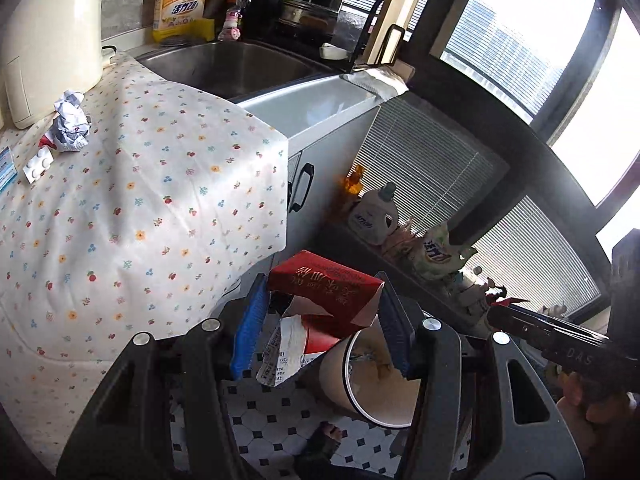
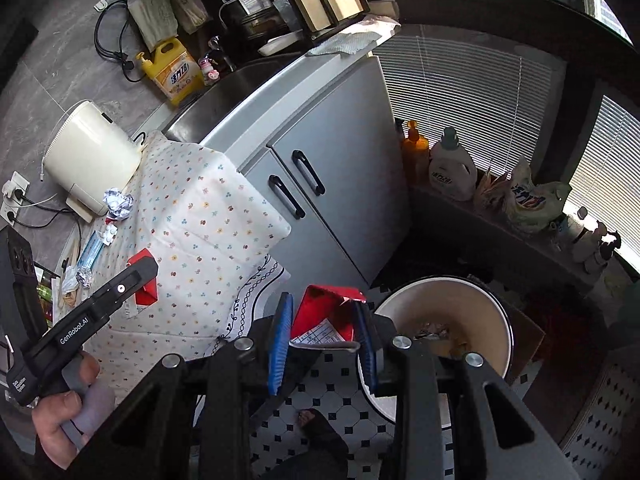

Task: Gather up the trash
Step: 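Carry both red wrappers to the white bucket and open both grippers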

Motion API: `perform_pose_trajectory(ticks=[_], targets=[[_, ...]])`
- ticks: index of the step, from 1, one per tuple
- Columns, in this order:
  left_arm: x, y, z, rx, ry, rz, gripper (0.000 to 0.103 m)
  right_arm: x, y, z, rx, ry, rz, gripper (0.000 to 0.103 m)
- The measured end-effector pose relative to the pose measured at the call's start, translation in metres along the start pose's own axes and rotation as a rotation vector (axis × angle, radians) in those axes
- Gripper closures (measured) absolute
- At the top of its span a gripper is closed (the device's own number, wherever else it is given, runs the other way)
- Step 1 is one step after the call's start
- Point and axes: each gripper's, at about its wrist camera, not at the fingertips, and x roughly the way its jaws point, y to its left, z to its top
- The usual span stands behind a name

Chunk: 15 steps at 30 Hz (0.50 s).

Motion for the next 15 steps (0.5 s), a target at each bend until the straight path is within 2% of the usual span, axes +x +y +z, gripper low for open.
perform_pose_trajectory(ticks=[3, 4, 5, 7, 15], targets=[[0.014, -0.023, -0.007, 0.011, 0.017, -0.026, 0.049, -0.001, -0.027, -0.004, 0.027, 0.022, -0.015, 0.071], [0.018, -0.029, -0.010, 0.013, 0.023, -0.032, 0.049, -0.001, -0.035, -0.005, 0.035, 0.030, -0.019, 0.067], [0.022, -0.035, -0.012, 0.015, 0.028, -0.038, 0.049, -0.001, -0.042, -0.006, 0.044, 0.033, -0.023, 0.056], [0.030, -0.046, -0.016, 0.019, 0.041, -0.046, 0.049, -0.003, -0.055, -0.008, 0.054, 0.032, -0.027, 0.049], [0.053, -0.075, -0.033, 0.027, 0.089, -0.058, 0.049, -0.002, -0.090, -0.016, 0.080, 0.061, -0.031, 0.046]])
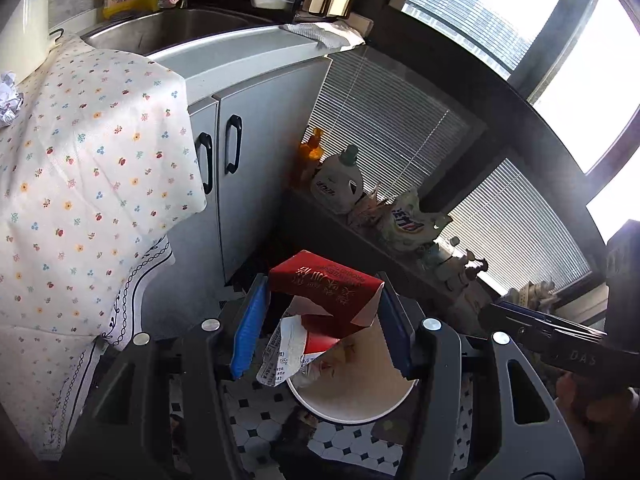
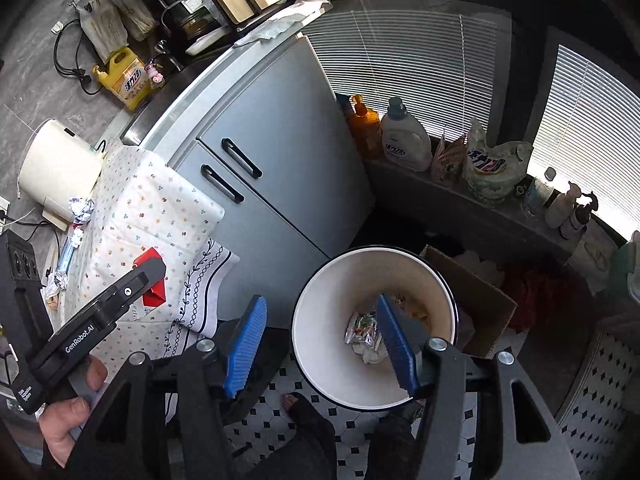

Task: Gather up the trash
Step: 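Carry both red wrappers to the white bucket and open both grippers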

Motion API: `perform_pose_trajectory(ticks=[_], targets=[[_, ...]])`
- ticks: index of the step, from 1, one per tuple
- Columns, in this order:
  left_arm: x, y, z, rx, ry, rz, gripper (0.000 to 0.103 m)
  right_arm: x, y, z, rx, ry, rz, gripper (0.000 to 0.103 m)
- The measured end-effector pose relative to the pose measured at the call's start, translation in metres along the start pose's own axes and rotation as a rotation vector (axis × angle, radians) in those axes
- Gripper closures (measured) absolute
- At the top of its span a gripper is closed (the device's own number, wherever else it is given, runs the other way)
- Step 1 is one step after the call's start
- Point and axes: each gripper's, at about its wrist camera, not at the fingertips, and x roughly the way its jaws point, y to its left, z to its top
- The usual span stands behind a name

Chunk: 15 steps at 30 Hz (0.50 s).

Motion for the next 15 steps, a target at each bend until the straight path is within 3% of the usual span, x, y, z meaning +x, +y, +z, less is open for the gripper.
perform_pose_trajectory(ticks=[15], targets=[[0.051, -0.058, -0.028, 0.049, 0.151, -0.088, 0.048, -0.034, -0.064, -0.013, 0.074, -0.049, -0.061, 0.035]])
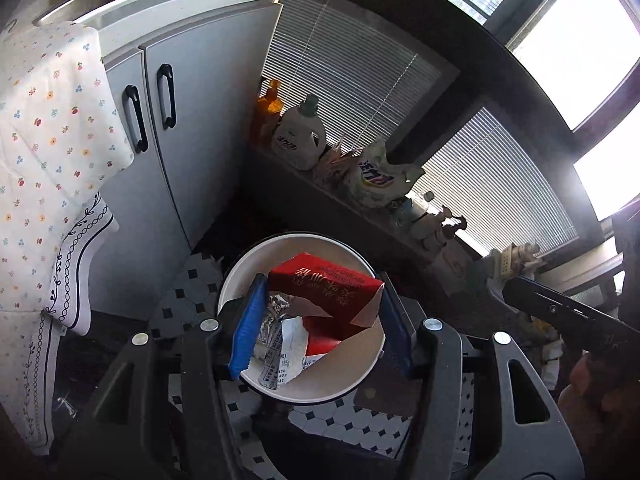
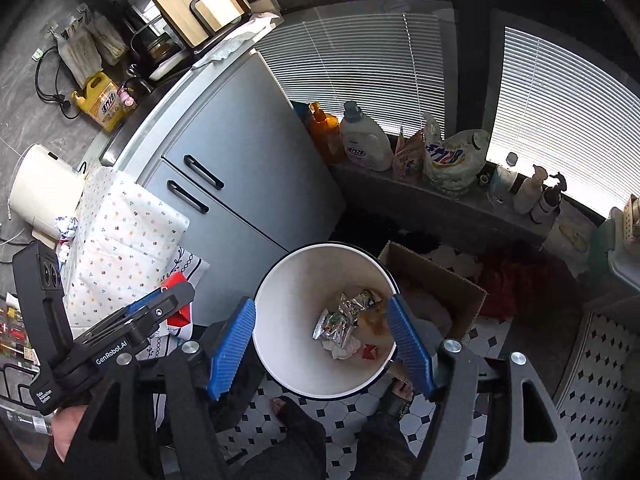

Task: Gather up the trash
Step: 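Carry both red wrappers to the white bucket and open both grippers, then move both tools back over the counter toward the remaining trash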

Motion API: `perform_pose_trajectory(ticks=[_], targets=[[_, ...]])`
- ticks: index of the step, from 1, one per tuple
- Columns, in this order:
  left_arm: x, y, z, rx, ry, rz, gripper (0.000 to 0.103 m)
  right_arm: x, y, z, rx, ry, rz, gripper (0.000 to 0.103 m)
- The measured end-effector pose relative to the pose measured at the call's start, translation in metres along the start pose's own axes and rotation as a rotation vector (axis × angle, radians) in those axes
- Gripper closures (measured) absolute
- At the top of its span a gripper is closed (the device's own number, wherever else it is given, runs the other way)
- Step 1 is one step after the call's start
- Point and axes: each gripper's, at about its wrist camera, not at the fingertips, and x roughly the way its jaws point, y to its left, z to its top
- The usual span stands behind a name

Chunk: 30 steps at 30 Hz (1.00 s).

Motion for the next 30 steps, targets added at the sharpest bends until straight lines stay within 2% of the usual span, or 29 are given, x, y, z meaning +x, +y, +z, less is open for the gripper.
perform_pose_trajectory(ticks=[3, 7, 14, 17, 21, 25, 30], targets=[[0.013, -0.010, -0.003, 0.005, 0.046, -0.005, 0.047, -0.005, -0.014, -0.003, 0.031, -0.010, -0.004, 0.034], [0.020, -0.012, -0.005, -0.007, 0.078, -0.021, 0.032, -0.006, -0.023, -0.006, 0.063, -0.014, -0.006, 0.034], [0.002, 0.001, 0.003, -0.012, 0.047, 0.008, 0.018, 0.000, -0.013, -0.008, 0.063, -0.009, 0.001, 0.027], [-0.015, 0.009, 0.007, 0.004, 0.020, 0.024, 0.015, 0.005, 0.002, -0.005, 0.051, -0.002, 0.010, 0.020], [-0.043, 0.030, 0.009, -0.006, -0.028, 0.072, 0.010, 0.011, 0.031, 0.000, 0.020, -0.004, 0.034, 0.018], [-0.071, 0.059, 0.010, -0.047, -0.066, 0.112, 0.009, 0.012, 0.068, 0.004, -0.044, -0.023, 0.044, 0.013], [-0.109, 0.099, 0.006, -0.095, -0.117, 0.156, 0.009, 0.016, 0.118, 0.004, -0.105, -0.022, 0.078, 0.012]])
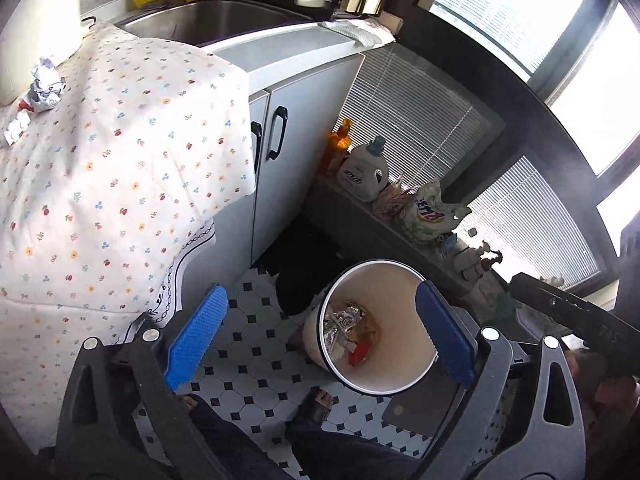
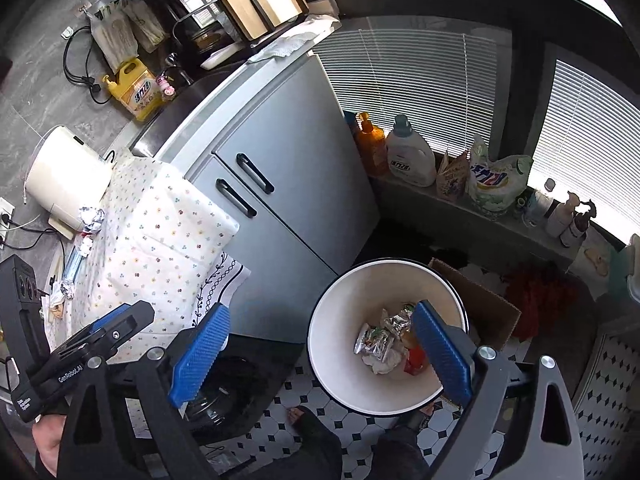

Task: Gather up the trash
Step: 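Move both tools back over the counter toward the remaining trash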

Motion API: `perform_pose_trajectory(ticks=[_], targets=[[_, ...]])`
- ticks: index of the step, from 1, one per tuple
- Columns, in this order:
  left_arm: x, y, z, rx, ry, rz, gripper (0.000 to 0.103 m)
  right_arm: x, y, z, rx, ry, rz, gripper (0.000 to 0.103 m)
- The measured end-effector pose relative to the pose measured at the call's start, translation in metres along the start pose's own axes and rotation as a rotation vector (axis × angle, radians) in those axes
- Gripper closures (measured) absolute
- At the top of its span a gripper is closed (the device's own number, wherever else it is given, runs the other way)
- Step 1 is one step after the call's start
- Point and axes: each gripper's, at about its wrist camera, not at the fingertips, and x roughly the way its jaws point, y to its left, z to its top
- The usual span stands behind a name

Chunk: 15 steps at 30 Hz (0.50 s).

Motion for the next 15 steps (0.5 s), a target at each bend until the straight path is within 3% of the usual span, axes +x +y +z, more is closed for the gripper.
perform_pose_trajectory(ticks=[15], targets=[[-0.084, 0.147, 0.005, -0.179, -0.131, 0.110, 0.009, 0.031, 0.155, 0.000, -0.169, 0.010, 0.097, 0.011]])
